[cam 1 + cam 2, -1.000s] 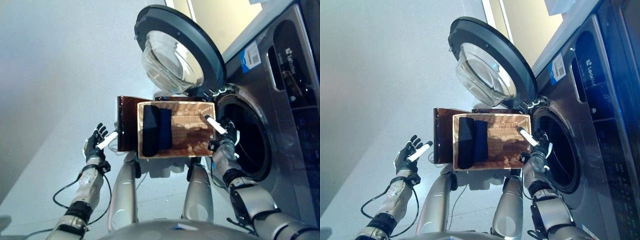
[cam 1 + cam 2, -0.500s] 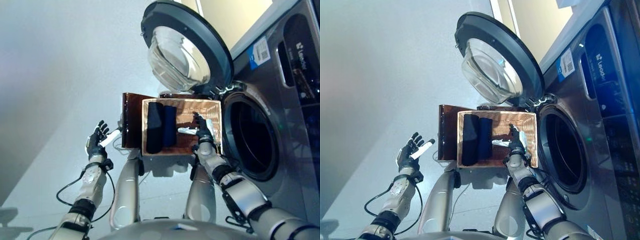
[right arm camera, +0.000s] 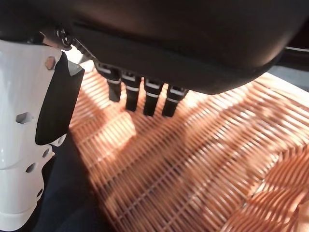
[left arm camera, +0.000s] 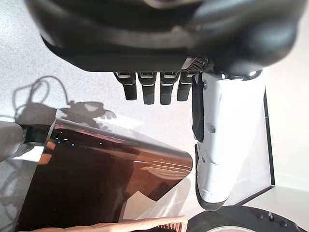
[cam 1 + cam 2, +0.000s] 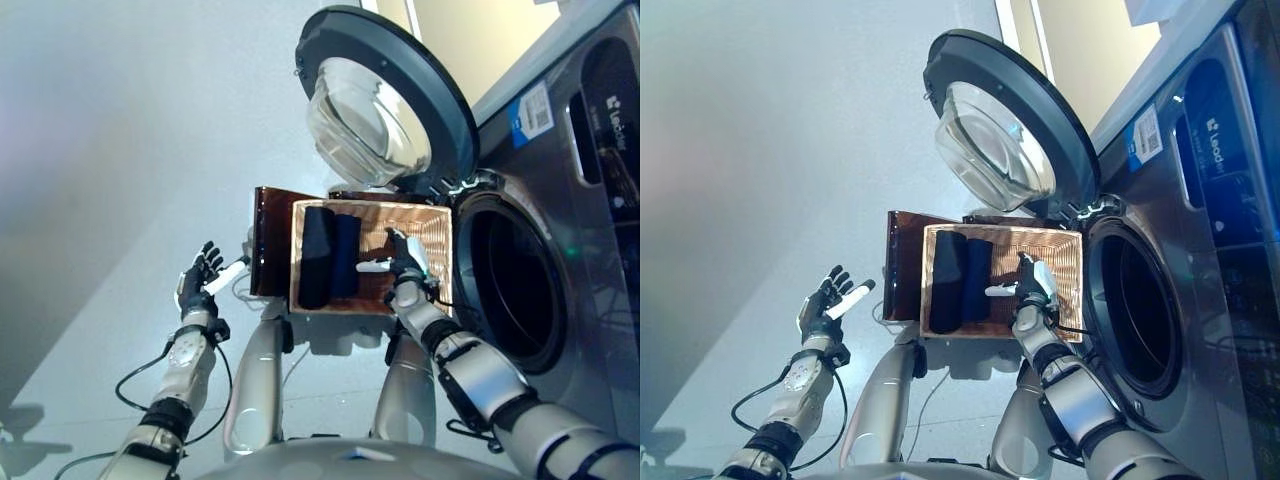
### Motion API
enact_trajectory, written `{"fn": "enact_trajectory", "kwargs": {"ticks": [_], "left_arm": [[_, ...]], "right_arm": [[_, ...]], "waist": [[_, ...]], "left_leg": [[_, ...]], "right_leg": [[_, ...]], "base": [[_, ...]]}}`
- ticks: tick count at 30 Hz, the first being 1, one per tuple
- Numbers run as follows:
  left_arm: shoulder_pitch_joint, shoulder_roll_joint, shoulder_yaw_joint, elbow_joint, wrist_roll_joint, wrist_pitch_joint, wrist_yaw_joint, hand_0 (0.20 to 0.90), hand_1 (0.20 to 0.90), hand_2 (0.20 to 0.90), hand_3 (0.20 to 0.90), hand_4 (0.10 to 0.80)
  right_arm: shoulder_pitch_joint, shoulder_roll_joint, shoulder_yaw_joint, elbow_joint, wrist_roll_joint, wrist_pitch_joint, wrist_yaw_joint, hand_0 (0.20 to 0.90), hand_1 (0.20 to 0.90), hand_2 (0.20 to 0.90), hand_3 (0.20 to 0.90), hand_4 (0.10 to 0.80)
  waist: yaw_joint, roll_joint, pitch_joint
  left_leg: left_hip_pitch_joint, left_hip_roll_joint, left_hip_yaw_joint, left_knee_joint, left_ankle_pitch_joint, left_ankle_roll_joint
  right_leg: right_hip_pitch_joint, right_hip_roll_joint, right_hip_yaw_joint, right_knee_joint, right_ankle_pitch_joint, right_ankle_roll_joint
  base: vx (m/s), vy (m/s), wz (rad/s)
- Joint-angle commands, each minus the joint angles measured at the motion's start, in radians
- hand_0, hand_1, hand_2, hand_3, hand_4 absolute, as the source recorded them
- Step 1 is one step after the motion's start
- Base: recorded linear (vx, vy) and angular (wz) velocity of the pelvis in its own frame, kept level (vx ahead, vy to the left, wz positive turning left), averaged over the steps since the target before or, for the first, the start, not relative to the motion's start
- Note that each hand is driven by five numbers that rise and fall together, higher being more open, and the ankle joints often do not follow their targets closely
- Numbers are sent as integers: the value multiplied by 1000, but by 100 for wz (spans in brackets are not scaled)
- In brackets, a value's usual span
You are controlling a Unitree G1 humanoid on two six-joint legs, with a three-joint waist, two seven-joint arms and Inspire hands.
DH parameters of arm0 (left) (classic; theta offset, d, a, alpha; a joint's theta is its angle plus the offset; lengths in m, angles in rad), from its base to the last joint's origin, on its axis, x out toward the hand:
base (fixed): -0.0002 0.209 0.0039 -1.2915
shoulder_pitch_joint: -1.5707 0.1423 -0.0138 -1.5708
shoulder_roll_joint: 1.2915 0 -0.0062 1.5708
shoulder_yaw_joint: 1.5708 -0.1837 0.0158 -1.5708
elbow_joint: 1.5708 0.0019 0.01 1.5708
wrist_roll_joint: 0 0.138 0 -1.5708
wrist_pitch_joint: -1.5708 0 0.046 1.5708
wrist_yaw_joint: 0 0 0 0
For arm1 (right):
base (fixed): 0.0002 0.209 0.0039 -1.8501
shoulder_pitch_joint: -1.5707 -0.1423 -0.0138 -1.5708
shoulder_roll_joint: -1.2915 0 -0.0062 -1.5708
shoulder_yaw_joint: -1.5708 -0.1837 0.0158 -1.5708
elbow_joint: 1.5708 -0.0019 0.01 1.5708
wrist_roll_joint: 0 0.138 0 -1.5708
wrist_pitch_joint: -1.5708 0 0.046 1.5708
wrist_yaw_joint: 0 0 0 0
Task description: Pick up the clothes and place them into the washing machine
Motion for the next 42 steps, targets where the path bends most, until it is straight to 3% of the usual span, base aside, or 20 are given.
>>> {"fn": "enact_trajectory", "kwargs": {"ticks": [1,9,21,42], "left_arm": [[-16,64,10,-103,23,-75,6,900,900,900,900,800],[-5,74,18,-129,18,-67,8,900,900,900,900,800],[9,86,27,-137,17,-57,14,900,900,900,900,800],[-9,69,18,-63,28,-51,23,900,900,900,900,800]], "right_arm": [[-65,-21,-12,-4,-2,-21,-31,900,900,900,900,800],[-95,-20,-7,-18,-7,-21,-30,900,900,900,900,800],[-102,34,23,-20,-7,-22,-16,900,900,900,900,800],[-66,105,77,-42,18,-46,36,900,900,900,900,800]], "waist": [[21,23,-25],[20,28,-9],[33,36,-8],[34,29,-5]], "left_leg": [[-71,80,-63,176,-114,-95],[-136,85,-68,303,-163,-86],[-190,85,-74,374,-190,-78],[-163,86,-60,305,-166,-78]], "right_leg": [[-48,-53,16,-156,287,-18],[-129,-46,51,-15,223,-36],[-201,-43,75,82,180,-47],[-181,-50,59,21,213,-37]], "base": [[-22,17,5],[-22,19,6],[-7,9,0],[3,1,0]]}}
